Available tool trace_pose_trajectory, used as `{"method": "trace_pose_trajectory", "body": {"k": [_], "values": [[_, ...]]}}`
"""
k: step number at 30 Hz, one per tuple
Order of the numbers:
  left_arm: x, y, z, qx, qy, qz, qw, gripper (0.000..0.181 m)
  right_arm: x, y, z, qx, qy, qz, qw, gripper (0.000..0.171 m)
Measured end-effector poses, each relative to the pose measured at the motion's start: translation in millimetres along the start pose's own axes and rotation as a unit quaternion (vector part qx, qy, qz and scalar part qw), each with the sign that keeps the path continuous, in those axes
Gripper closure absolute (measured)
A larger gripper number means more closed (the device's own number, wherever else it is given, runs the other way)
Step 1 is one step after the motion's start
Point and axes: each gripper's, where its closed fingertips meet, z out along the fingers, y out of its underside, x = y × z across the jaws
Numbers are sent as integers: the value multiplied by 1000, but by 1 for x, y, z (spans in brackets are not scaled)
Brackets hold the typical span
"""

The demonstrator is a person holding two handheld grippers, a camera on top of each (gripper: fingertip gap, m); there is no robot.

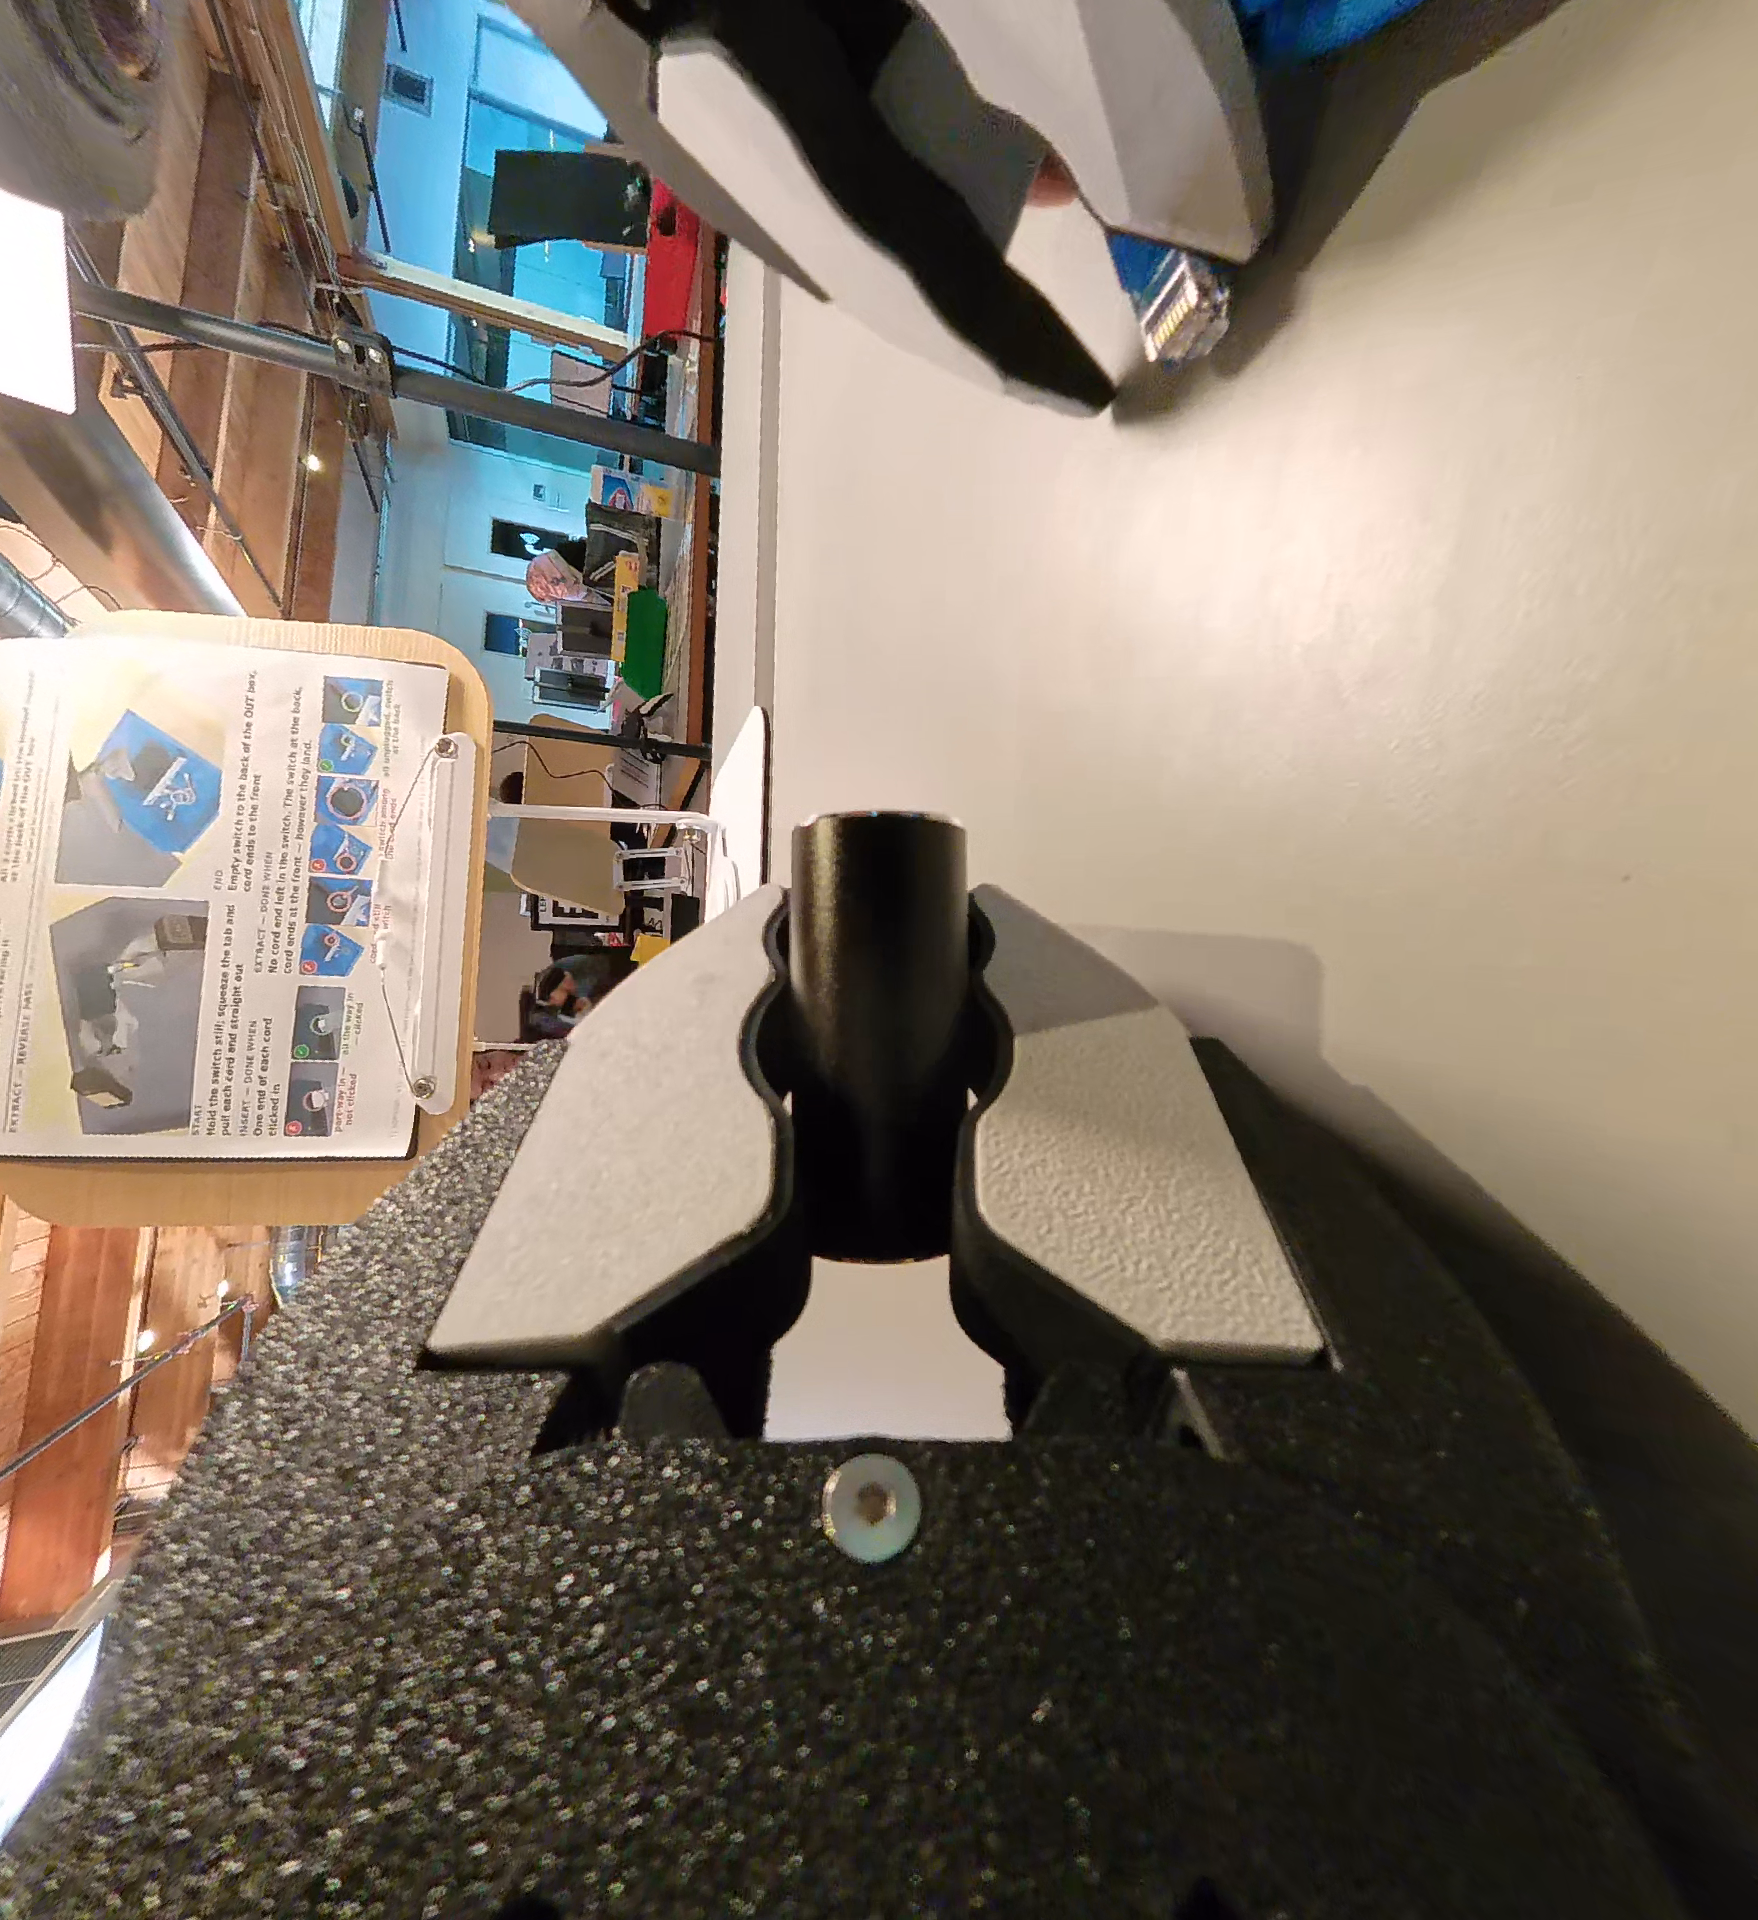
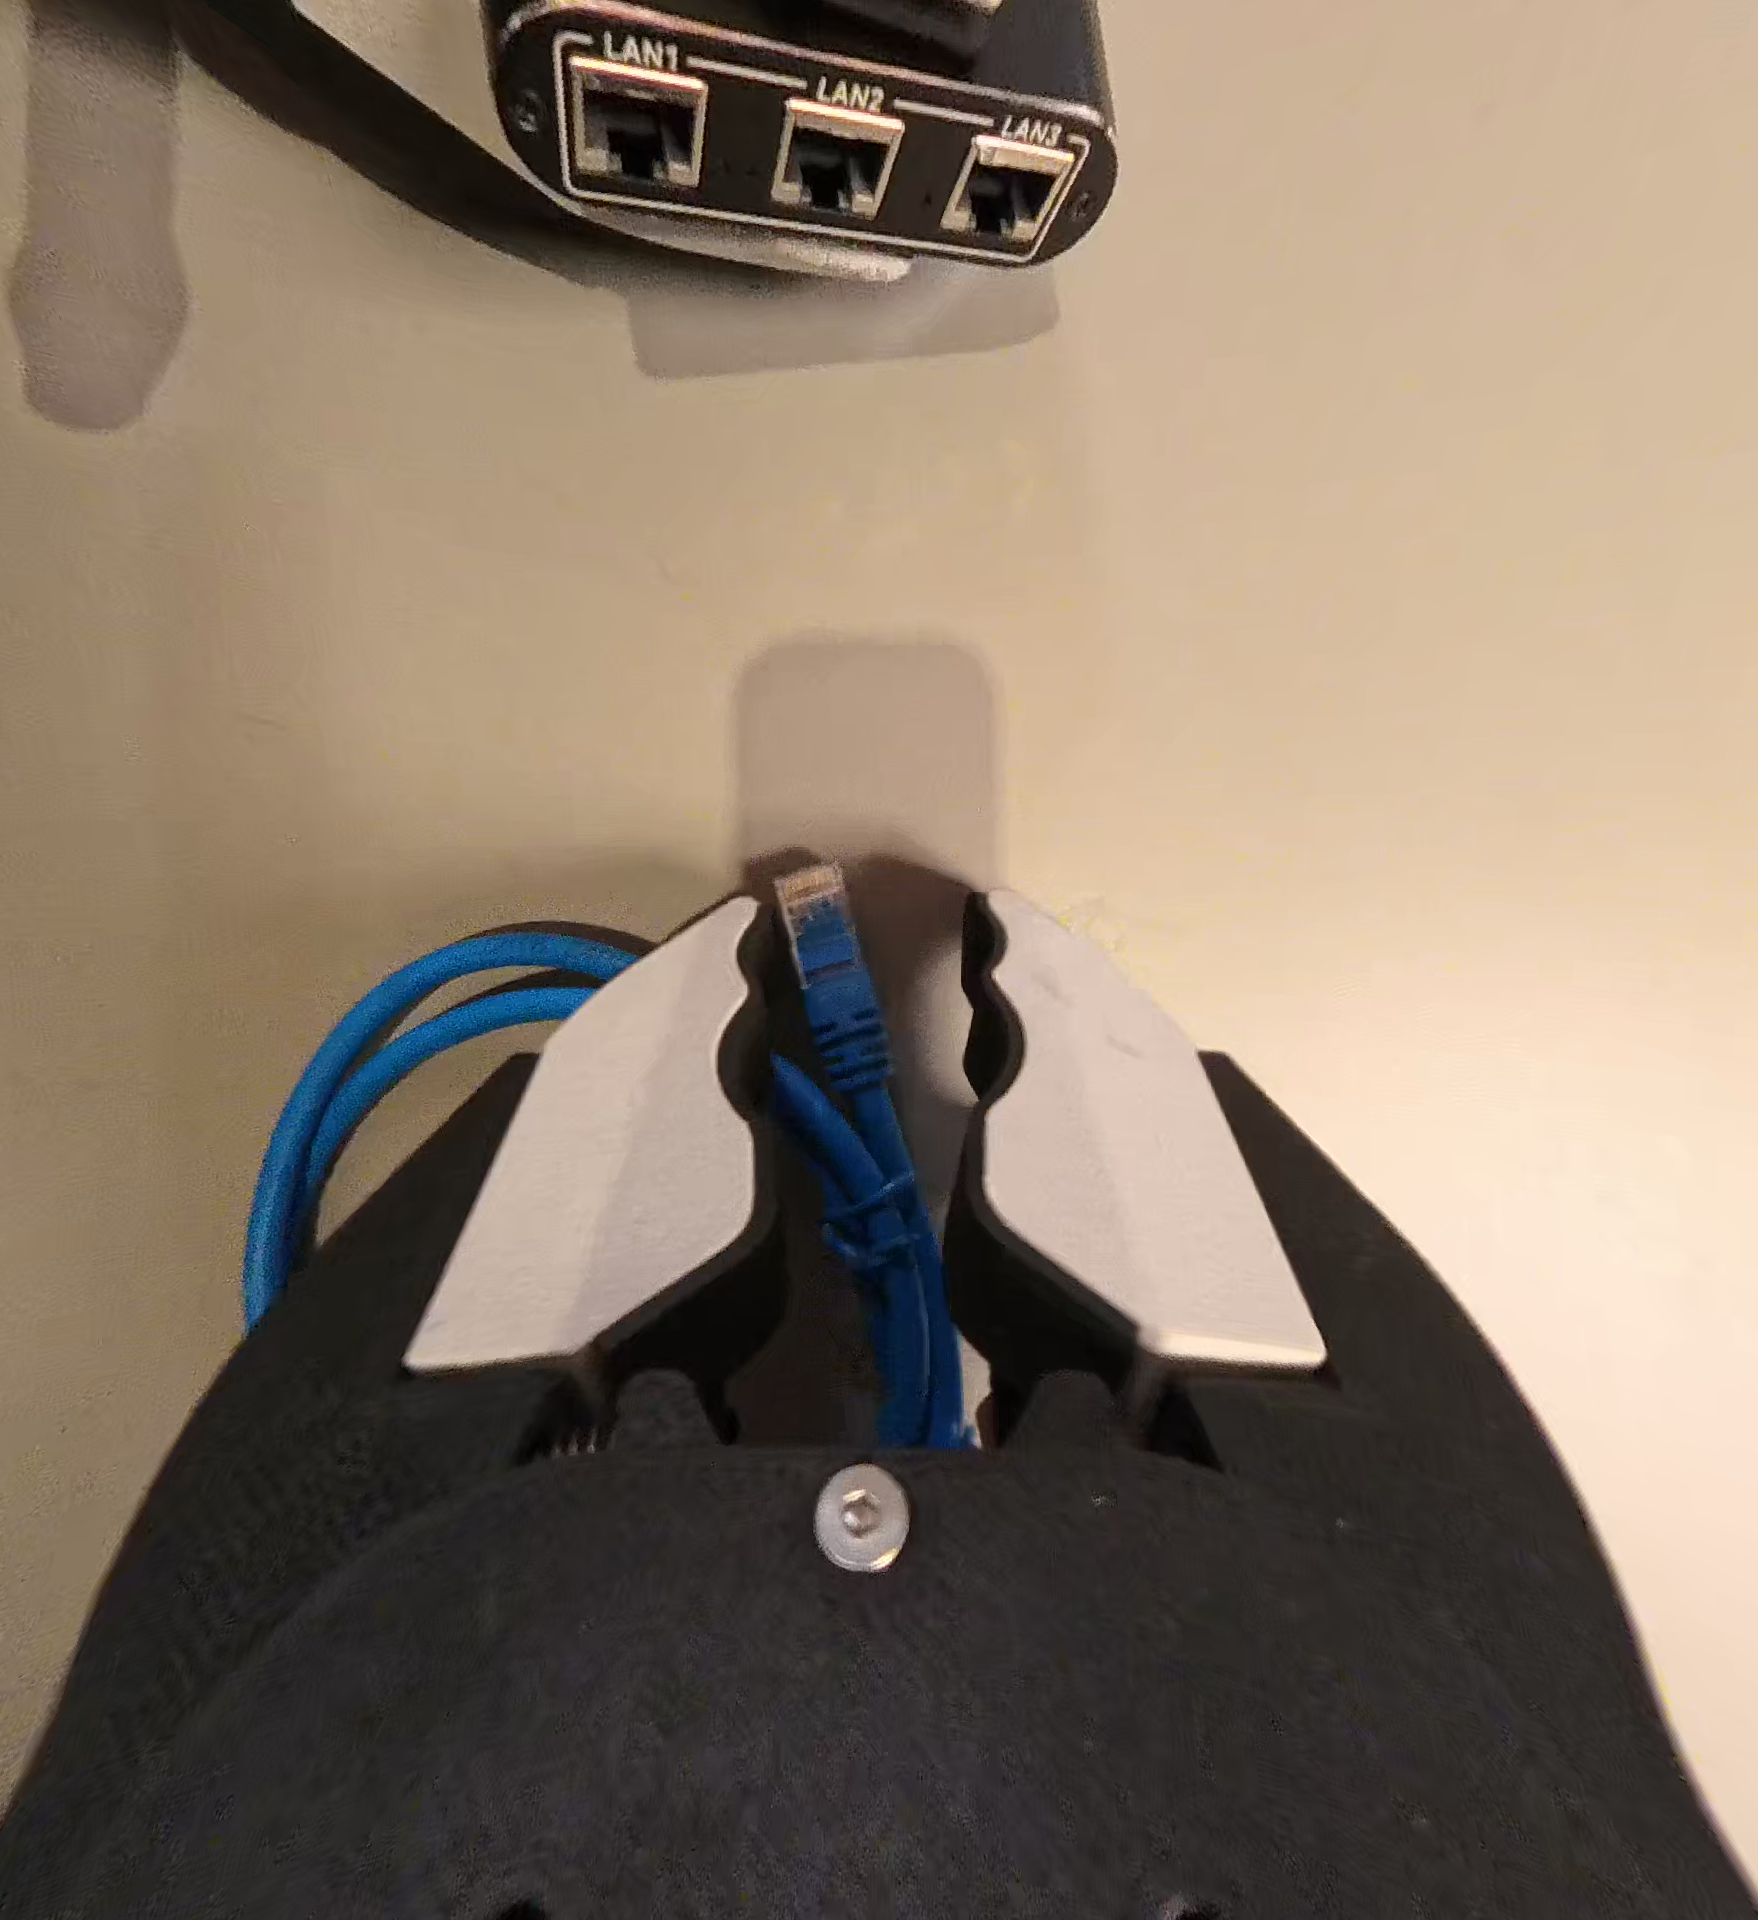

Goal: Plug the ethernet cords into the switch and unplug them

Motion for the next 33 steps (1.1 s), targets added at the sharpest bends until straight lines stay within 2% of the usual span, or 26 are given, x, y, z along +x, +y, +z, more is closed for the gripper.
{"method": "trace_pose_trajectory", "body": {"k": [3,6,9,13,18,20,23,26,30,33], "values": [[-1,0,0,-1,-1,0,1000,153,-1,2,-2,7,1,7,1000,140],[0,0,1,0,0,-3,1000,153,2,-3,-10,43,20,-1,999,136],[0,0,2,2,3,-4,1000,153,7,1,-23,44,45,-12,998,134],[1,-1,4,3,4,-5,1000,153,5,9,-17,31,17,12,999,136],[-1,-3,5,4,0,-4,1000,153,-8,17,-10,3,-25,-1,1000,156],[-2,-3,5,5,-1,-4,1000,153,1,16,-12,-4,14,-13,1000,157],[-3,-3,6,5,-3,-1,1000,153,27,-1,-31,32,115,-43,992,158],[-4,-3,7,4,-6,-2,1000,153,59,-27,-77,96,268,-70,956,158],[-5,-3,8,3,-9,2,1000,153,77,-53,-153,167,466,-116,861,158],[-7,-4,8,1,-13,5,1000,153,67,-65,-186,180,571,-171,783,159]]}}
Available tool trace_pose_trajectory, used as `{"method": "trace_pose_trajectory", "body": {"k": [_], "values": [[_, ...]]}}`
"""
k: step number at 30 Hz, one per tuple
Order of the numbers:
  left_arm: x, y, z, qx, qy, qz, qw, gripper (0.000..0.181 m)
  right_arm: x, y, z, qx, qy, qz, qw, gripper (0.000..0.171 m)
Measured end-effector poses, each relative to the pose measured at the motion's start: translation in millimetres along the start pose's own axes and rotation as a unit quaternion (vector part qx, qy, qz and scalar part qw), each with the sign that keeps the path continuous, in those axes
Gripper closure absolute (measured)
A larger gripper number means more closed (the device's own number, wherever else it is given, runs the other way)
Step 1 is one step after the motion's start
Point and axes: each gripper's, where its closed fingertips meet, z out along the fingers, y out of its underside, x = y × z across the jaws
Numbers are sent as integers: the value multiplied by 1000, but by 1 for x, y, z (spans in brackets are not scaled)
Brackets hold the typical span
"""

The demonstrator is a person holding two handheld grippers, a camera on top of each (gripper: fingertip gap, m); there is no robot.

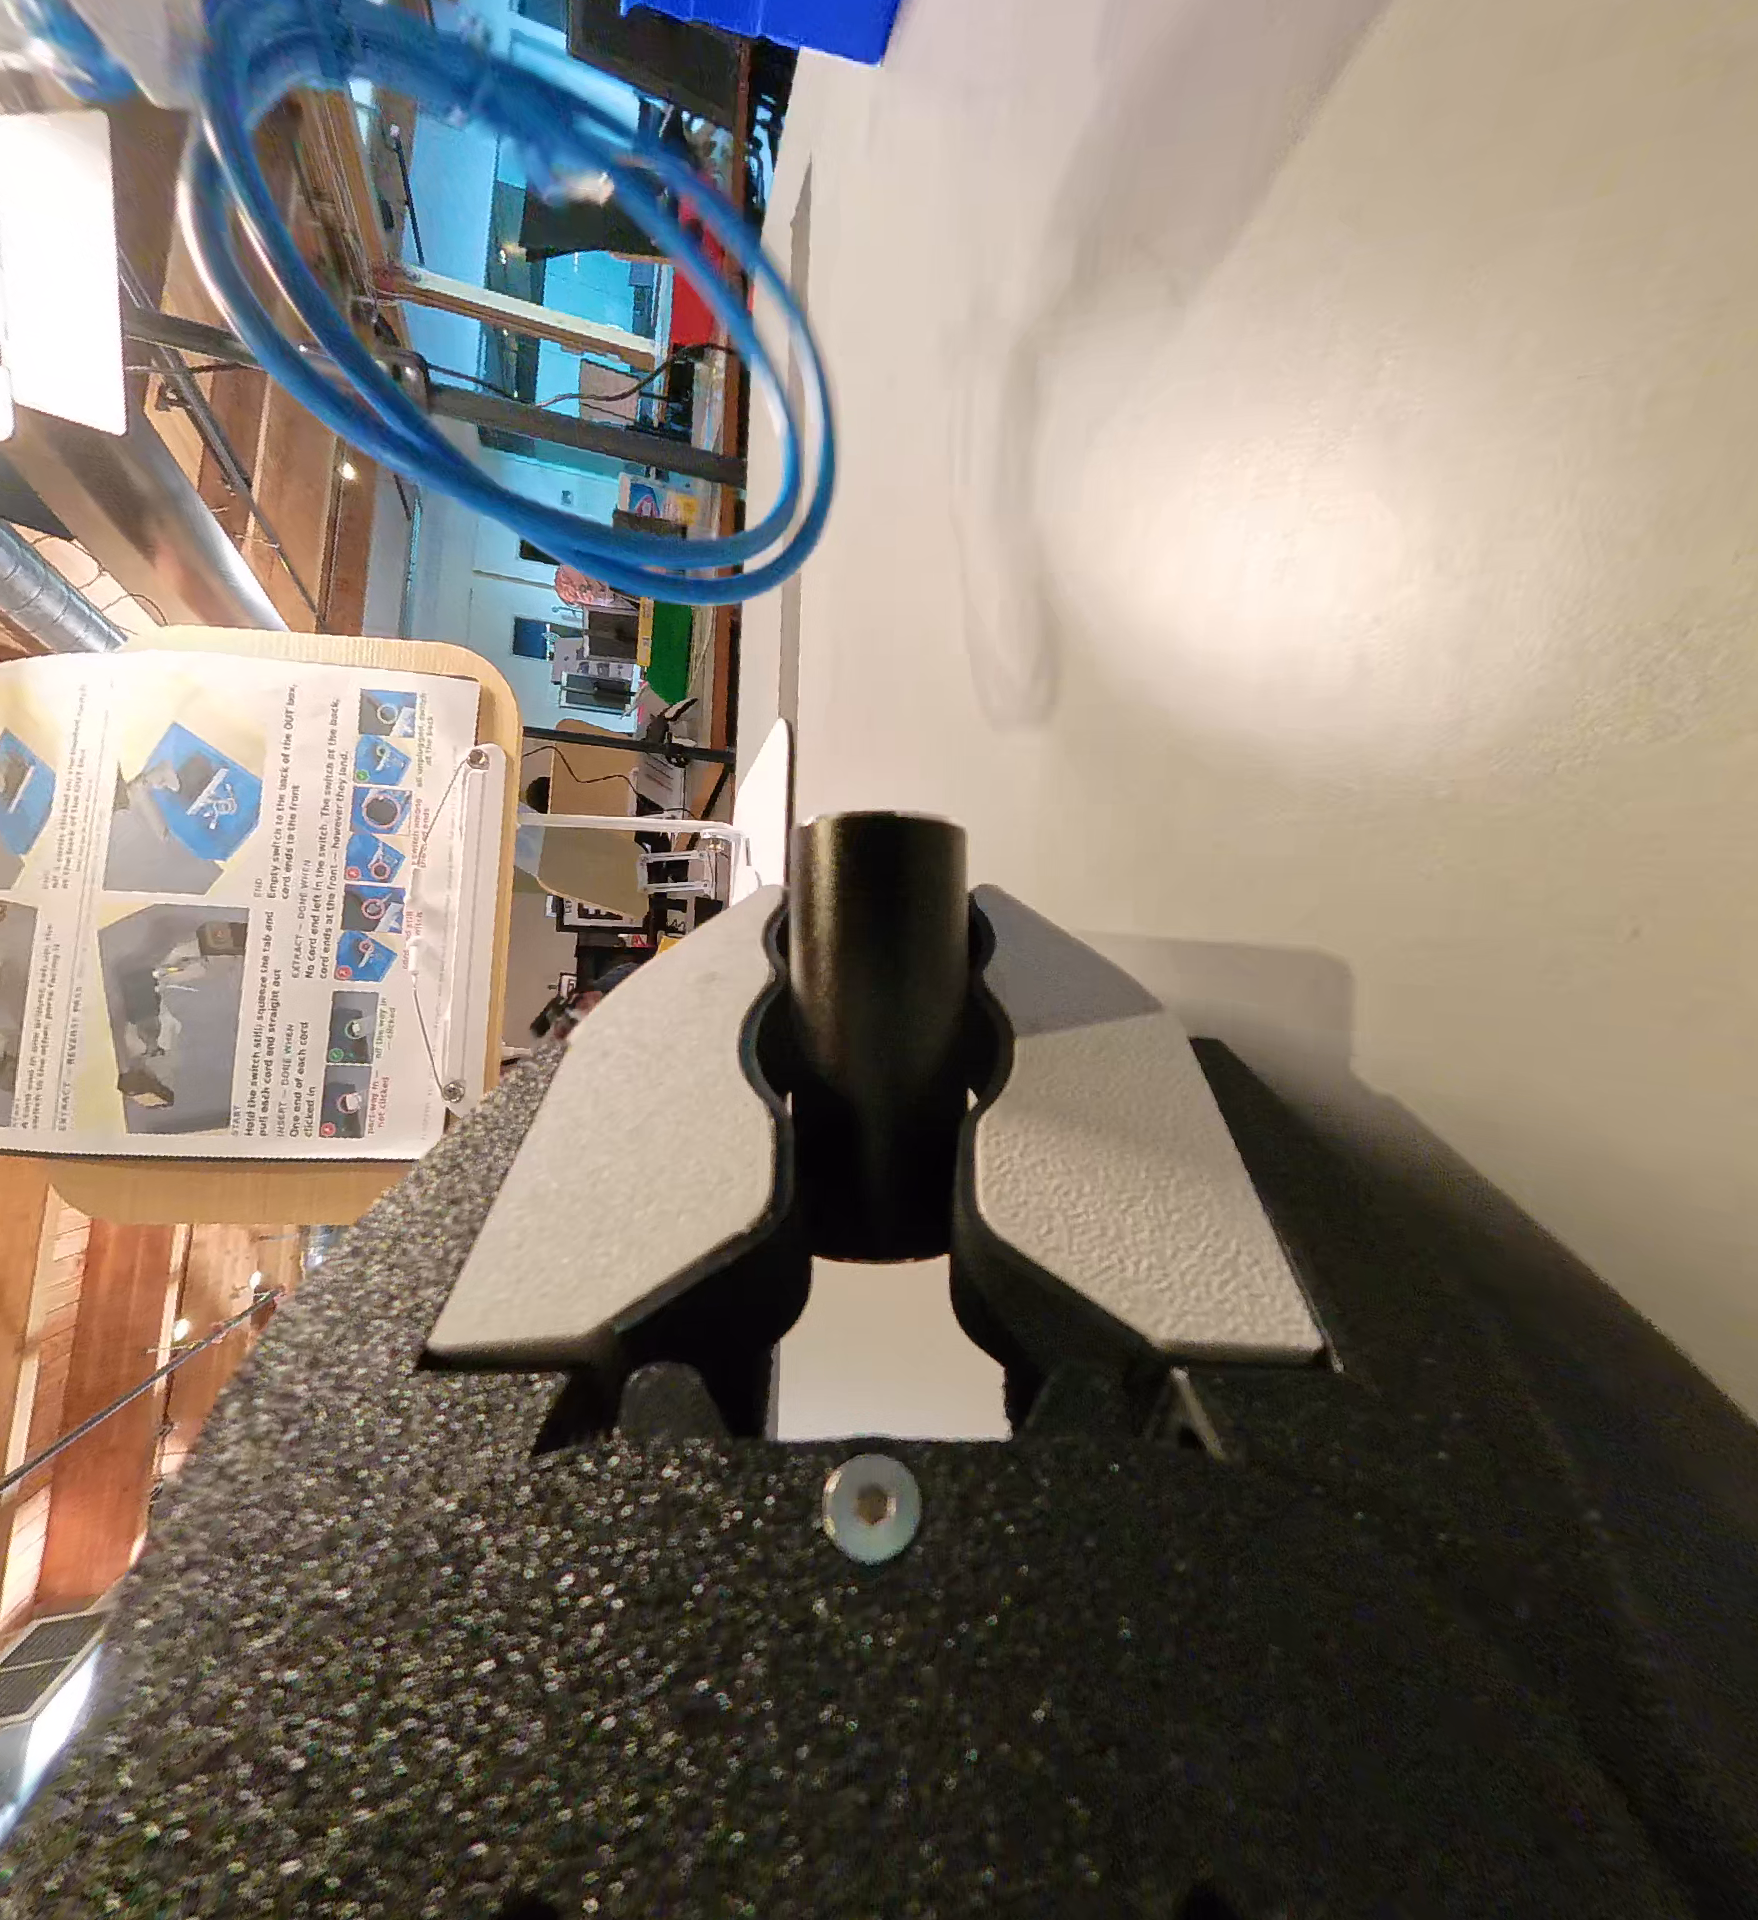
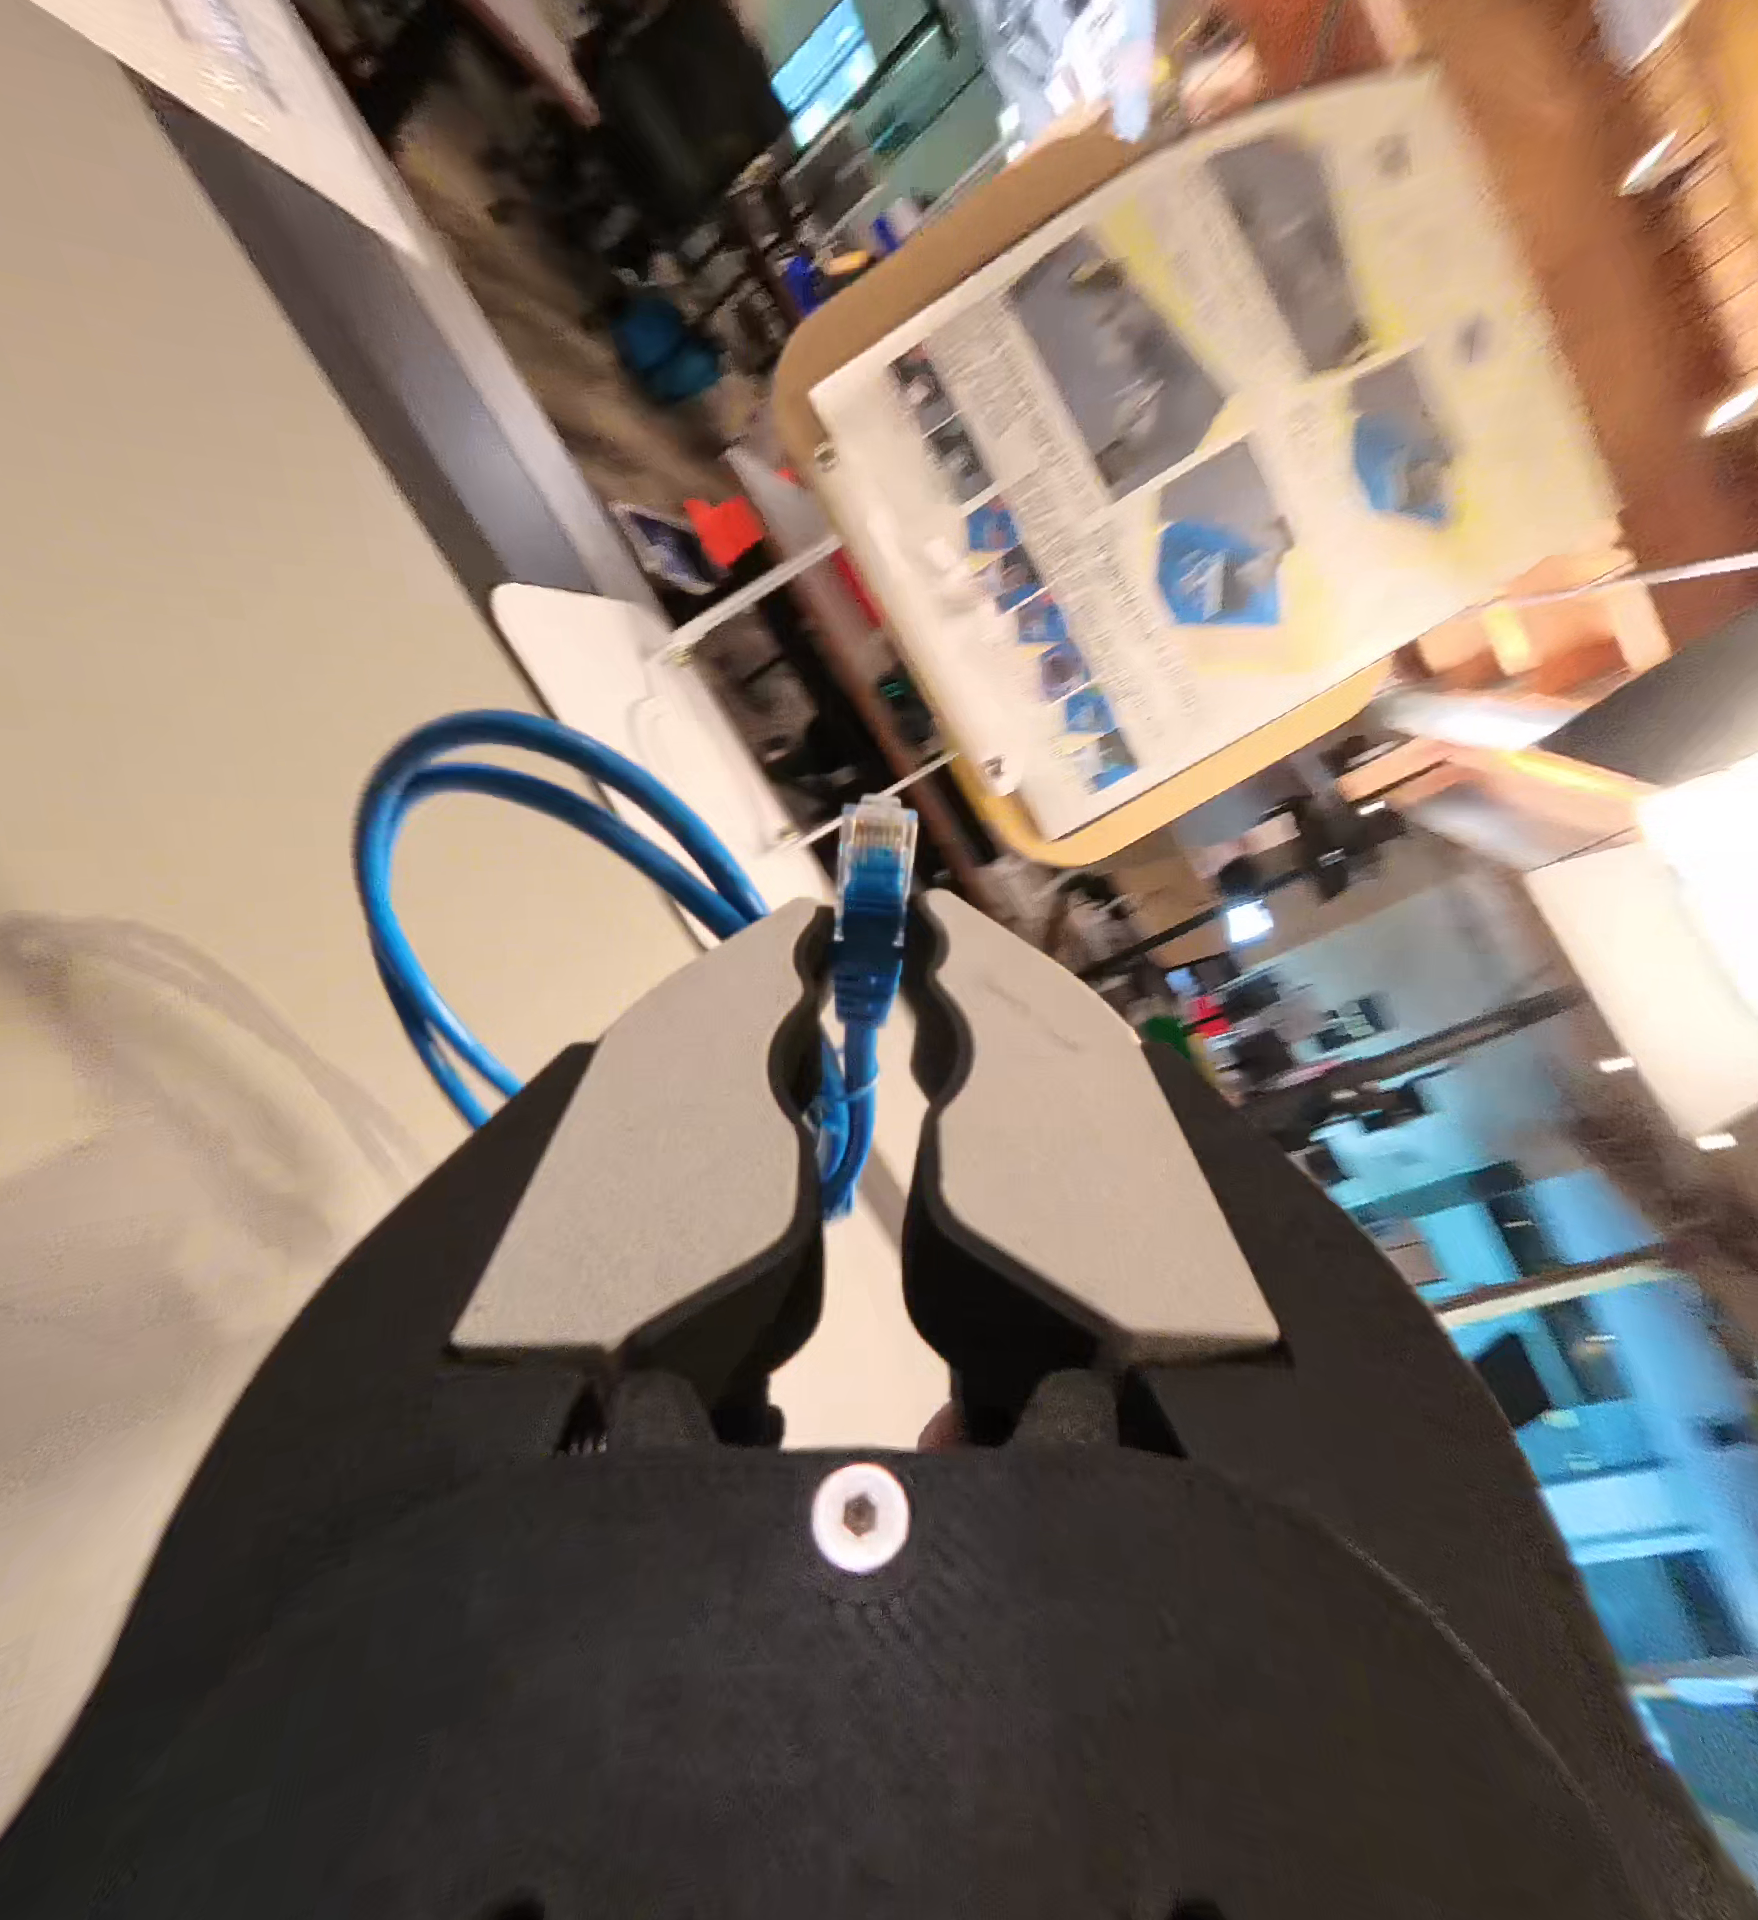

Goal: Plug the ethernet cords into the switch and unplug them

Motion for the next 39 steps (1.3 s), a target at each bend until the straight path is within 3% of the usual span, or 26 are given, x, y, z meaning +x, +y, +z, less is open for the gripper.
{"method": "trace_pose_trajectory", "body": {"k": [8,14,18,22,26,34,39], "values": [[-7,6,-1,-14,-15,-4,1000,153,-80,-21,-25,46,44,-179,982,159],[-6,5,1,-10,-13,-6,1000,153,-111,-8,-48,33,9,-202,979,156],[-4,3,2,-6,-10,-4,1000,153,-156,6,-60,29,-105,-197,974,151],[-5,0,1,-1,-12,-1,1000,153,-191,16,-75,38,-236,-179,954,135],[-5,-5,0,4,-13,3,1000,153,-186,12,-89,78,-322,-142,933,129],[-4,-14,-2,19,-14,11,1000,153,-187,16,-103,111,-505,-91,851,128],[-8,-19,-7,25,-23,22,999,153,-200,25,-101,96,-572,-95,809,142]]}}
